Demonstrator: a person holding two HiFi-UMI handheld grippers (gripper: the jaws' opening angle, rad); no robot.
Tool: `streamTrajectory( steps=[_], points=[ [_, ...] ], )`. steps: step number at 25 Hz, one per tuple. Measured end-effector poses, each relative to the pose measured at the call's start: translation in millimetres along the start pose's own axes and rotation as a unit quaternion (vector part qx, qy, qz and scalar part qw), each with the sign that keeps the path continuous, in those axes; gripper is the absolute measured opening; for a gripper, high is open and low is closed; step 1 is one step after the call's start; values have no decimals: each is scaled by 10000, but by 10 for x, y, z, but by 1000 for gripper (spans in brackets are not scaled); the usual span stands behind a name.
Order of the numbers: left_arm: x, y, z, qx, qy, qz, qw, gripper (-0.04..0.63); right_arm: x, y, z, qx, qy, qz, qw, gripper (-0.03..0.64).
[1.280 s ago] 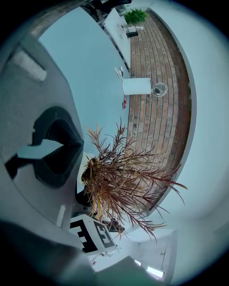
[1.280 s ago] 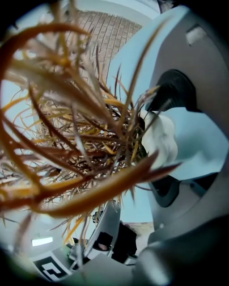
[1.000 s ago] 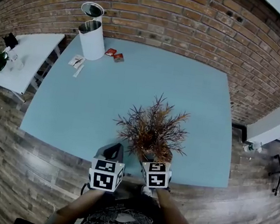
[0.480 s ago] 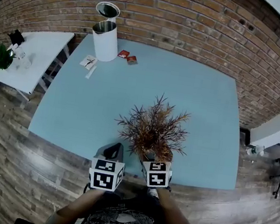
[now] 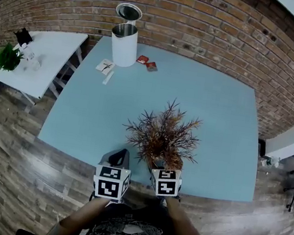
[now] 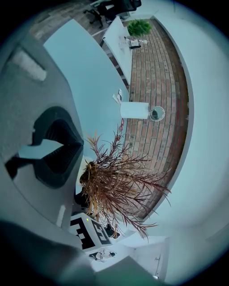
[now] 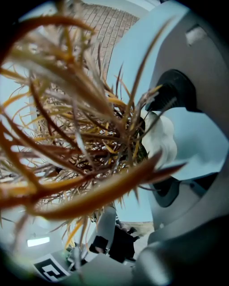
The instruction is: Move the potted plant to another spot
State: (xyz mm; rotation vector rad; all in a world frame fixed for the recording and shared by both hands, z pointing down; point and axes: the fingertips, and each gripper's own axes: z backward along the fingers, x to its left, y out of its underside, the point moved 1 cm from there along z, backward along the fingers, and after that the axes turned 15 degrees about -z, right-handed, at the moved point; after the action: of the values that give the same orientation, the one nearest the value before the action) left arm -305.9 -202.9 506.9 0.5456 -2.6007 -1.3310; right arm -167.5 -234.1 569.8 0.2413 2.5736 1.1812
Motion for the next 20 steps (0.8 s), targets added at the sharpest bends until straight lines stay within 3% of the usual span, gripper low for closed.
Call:
streamTrajectory(
  steps=[20],
  points=[
    [835, 205, 215, 23, -16, 59, 10000, -8, 899, -156, -403, -12, -60, 81, 9999, 423]
  ],
)
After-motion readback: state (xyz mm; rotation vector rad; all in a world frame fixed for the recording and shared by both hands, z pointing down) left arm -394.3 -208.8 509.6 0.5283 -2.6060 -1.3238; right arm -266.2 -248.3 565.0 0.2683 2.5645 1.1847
